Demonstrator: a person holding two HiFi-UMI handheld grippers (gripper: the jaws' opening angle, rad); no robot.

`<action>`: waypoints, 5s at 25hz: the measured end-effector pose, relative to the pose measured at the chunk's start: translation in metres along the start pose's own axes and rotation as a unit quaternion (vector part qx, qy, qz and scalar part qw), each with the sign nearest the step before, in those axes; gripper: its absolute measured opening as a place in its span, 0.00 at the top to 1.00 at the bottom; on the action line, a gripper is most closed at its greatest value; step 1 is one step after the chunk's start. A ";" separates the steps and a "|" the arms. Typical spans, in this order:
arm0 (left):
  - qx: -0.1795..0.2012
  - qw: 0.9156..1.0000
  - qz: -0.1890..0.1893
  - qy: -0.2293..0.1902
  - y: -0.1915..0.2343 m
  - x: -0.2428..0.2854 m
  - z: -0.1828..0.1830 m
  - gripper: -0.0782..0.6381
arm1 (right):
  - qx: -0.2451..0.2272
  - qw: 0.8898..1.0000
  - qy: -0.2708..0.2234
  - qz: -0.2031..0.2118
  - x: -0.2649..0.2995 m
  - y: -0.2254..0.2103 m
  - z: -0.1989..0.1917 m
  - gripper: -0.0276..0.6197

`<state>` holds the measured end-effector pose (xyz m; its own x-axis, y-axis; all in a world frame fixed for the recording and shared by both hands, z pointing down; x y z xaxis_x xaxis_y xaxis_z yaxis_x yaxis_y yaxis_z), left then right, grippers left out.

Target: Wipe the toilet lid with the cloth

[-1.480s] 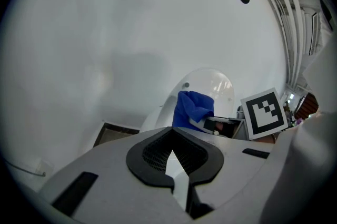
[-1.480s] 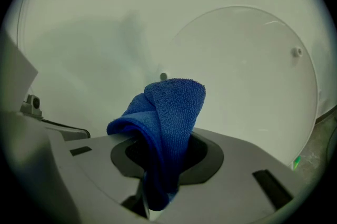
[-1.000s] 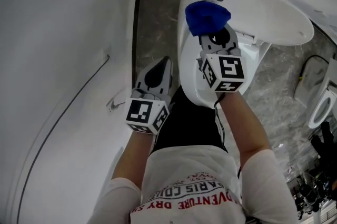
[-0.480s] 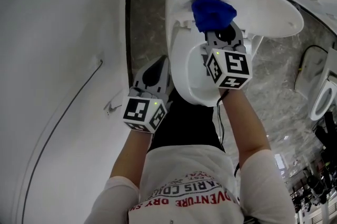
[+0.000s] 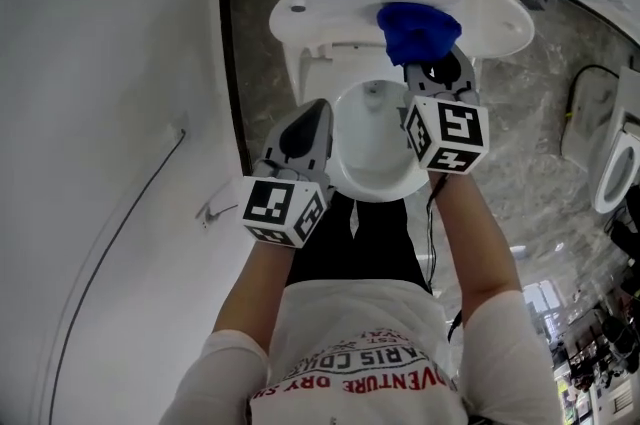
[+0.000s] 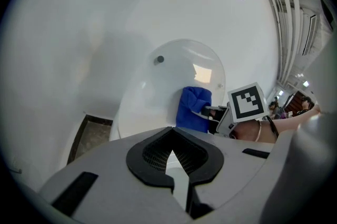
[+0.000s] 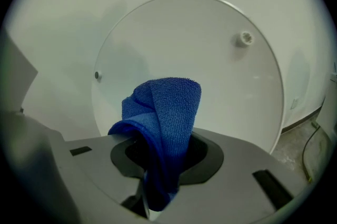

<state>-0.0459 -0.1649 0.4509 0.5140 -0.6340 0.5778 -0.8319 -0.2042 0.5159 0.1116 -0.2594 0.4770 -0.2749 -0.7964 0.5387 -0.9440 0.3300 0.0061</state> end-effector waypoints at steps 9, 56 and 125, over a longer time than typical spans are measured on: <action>0.011 0.999 -0.028 0.017 -0.053 0.034 -0.010 0.88 | 0.001 0.999 0.006 -0.036 -0.033 -0.067 -0.012 0.81; -0.055 0.994 0.092 -0.036 0.148 -0.047 -0.064 0.88 | -0.022 0.992 -0.012 0.121 0.058 0.170 -0.077 0.81; 0.027 0.999 0.017 0.029 -0.081 0.029 -0.081 0.88 | 0.044 0.995 0.056 -0.077 -0.120 -0.123 -0.106 0.81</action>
<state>0.0531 -0.1065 0.4770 0.4949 -0.5972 0.6312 -0.8585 -0.2237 0.4614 0.2805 -0.1509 0.5011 -0.1094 -0.7713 0.6270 -0.9869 0.1597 0.0242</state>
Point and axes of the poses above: the fingertips, and each gripper's own axes: x forward along the fingers, y to its left, z out of its top, the point moved 2 cm from there along -x, backward along the fingers, and after that the axes turned 11 degrees about -x, right-handed, at the moved point
